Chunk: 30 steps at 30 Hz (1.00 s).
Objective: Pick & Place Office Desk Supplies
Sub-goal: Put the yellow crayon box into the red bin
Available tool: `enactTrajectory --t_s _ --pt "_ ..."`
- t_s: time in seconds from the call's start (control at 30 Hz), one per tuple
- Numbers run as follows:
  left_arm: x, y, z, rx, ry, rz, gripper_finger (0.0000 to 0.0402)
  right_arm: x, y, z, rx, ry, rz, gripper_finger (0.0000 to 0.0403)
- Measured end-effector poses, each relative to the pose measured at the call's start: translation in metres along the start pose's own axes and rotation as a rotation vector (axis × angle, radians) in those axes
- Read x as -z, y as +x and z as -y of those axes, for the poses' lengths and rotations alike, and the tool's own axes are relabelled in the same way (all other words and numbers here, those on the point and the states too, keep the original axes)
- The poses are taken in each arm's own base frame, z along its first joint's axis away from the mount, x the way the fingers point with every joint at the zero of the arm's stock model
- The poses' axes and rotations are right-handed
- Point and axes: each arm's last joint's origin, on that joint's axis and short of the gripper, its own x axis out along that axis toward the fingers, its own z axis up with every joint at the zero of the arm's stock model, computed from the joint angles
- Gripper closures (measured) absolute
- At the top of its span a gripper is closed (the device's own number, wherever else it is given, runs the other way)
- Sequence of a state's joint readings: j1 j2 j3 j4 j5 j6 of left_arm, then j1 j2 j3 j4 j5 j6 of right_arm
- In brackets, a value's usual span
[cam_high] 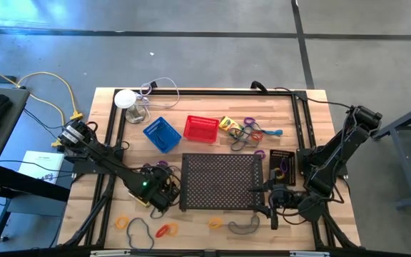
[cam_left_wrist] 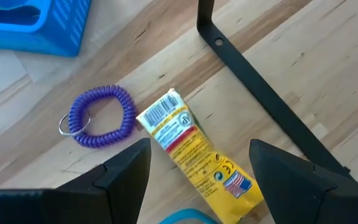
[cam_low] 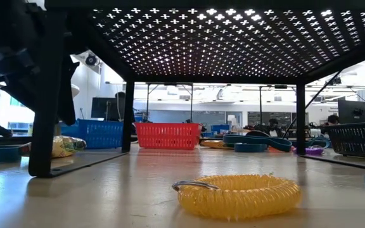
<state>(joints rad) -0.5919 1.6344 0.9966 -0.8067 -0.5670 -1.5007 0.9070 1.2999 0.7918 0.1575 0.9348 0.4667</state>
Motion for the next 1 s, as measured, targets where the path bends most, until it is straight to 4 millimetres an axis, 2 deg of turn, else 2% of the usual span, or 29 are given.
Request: enactTrajectory --t_s 0.3,0.67,1.0 --pt "0.012 0.013 0.004 -0.038 0.034 -0.02 0.0139 -0.001 0.0 0.0 -0.002 0.007 0.004 0.0176" --pt "0.014 0.015 0.004 -0.044 0.025 -0.113 0.0139 -0.001 0.0 0.0 -0.002 0.007 0.005 0.0176" --pt "0.016 0.017 0.002 -0.048 0.045 -0.116 0.0144 -0.001 0.0 0.0 -0.002 0.012 0.005 0.0176"
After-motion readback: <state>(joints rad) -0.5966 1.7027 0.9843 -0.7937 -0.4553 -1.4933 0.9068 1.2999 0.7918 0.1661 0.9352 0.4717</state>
